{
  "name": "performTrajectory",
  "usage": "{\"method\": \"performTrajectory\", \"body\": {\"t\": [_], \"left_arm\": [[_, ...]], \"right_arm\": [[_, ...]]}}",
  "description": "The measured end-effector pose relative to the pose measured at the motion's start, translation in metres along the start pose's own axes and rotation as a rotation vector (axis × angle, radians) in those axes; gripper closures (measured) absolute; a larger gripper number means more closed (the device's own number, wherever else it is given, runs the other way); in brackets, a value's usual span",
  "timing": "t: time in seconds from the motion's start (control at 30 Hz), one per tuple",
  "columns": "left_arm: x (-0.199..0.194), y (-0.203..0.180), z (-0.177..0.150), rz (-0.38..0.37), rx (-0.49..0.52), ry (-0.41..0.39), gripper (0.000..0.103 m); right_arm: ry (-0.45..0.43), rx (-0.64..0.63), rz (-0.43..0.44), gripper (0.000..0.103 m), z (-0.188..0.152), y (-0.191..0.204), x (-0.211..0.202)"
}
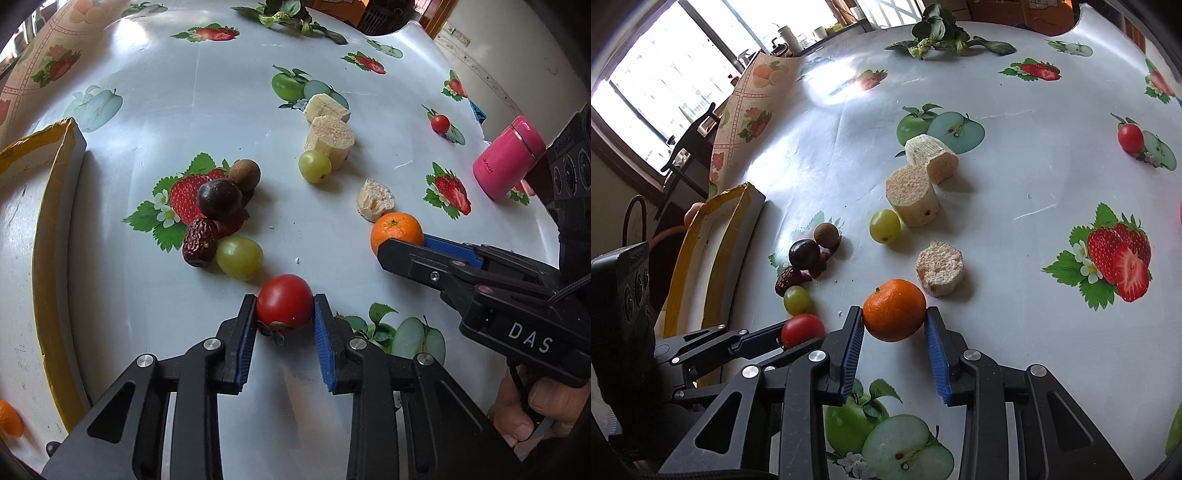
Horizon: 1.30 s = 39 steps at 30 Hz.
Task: Organize fruits
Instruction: 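Carry the tomato with the left gripper while the right gripper carries the orange to the tray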
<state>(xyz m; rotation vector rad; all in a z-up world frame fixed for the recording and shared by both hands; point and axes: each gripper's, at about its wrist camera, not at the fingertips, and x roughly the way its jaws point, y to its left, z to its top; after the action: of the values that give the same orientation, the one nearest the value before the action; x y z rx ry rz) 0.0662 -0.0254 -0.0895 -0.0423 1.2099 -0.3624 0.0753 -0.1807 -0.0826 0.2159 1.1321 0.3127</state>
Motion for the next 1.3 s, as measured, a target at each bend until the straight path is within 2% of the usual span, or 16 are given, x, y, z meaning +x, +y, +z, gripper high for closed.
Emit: {"method": "performTrajectory", "body": {"t": [0.27,0.5,0.87,1.0,1.3], "left_arm": [[-0.017,0.001,-0.009,-0.003,-0.023,-0.025,0.076],[-0.038,0.005,-0.017,0.018,-0.036,-0.051,0.076],[-0.079,0.038,-0.039,0.078,-0.106,-0.107,0.076],[-0.089,0.057,-0.047,0.133,-0.137,-0.111,0.076],[-0.109,0.094,-0.067,0.170,-0.211,-0.129,0.076]], "right_arm": [[-0.016,0.021,-0.024,0.069,-0.017,-0.009,-0.023],[-0.028,-0.003,-0.015,0.069,-0.027,0.005,-0.038],[-0.041,-0.081,0.026,0.069,-0.034,0.048,-0.052],[-0.034,-0.123,0.048,0.069,-0.037,0.071,-0.051],[-0.014,-0.212,0.106,0.069,-0.045,0.122,-0.043]]}}
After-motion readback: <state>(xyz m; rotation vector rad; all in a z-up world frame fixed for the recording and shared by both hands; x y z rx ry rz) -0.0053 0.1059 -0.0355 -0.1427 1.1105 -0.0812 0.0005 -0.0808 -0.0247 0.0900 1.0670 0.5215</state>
